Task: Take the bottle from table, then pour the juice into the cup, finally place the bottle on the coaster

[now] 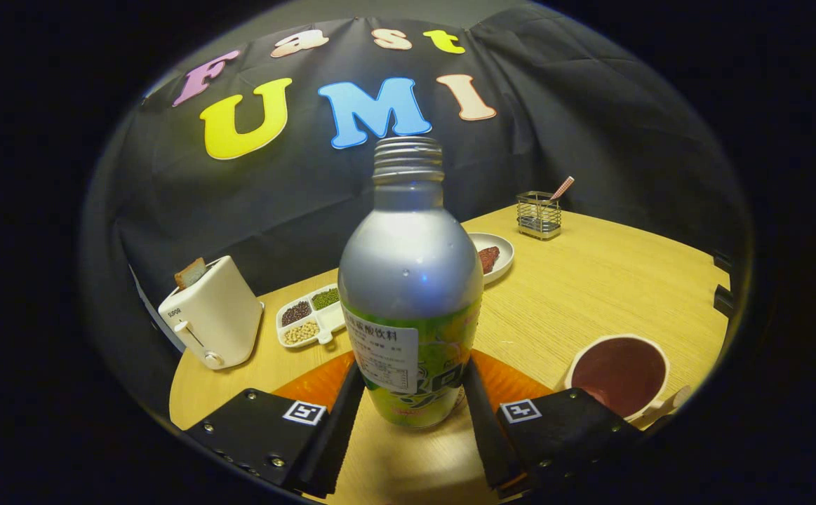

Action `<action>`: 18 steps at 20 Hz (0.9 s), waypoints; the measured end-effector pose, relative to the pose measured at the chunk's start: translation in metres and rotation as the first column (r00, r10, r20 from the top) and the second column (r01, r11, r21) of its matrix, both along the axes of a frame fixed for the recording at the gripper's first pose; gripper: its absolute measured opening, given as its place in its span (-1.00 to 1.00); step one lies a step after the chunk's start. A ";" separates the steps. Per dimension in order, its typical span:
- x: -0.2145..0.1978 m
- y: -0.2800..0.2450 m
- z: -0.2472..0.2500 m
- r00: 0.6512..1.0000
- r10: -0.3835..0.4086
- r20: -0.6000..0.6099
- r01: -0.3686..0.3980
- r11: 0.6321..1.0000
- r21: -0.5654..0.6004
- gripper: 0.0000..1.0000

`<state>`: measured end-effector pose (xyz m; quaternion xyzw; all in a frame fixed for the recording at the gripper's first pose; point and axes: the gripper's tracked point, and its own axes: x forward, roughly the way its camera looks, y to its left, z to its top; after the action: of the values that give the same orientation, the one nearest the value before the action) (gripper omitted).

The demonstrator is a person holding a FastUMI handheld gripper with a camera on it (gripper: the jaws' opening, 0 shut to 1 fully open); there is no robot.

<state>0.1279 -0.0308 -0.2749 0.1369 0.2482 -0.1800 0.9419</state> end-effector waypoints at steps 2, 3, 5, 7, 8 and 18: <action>0.004 -0.004 -0.008 1.000 -0.006 -0.012 0.006 1.000 -0.020 0.51; 0.006 -0.005 -0.011 1.000 -0.008 -0.016 0.007 1.000 -0.028 0.51; 0.009 -0.007 -0.016 1.000 -0.002 -0.023 0.001 0.999 -0.048 0.51; 0.013 -0.010 -0.019 1.000 0.003 -0.029 -0.005 0.997 -0.076 0.51; 0.015 -0.011 -0.021 0.999 0.008 -0.033 -0.011 0.996 -0.085 0.51; 0.028 -0.011 -0.034 0.999 0.044 -0.028 -0.047 0.989 -0.138 0.53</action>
<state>0.1560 -0.0419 -0.3084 0.0632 0.2500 -0.1770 0.9498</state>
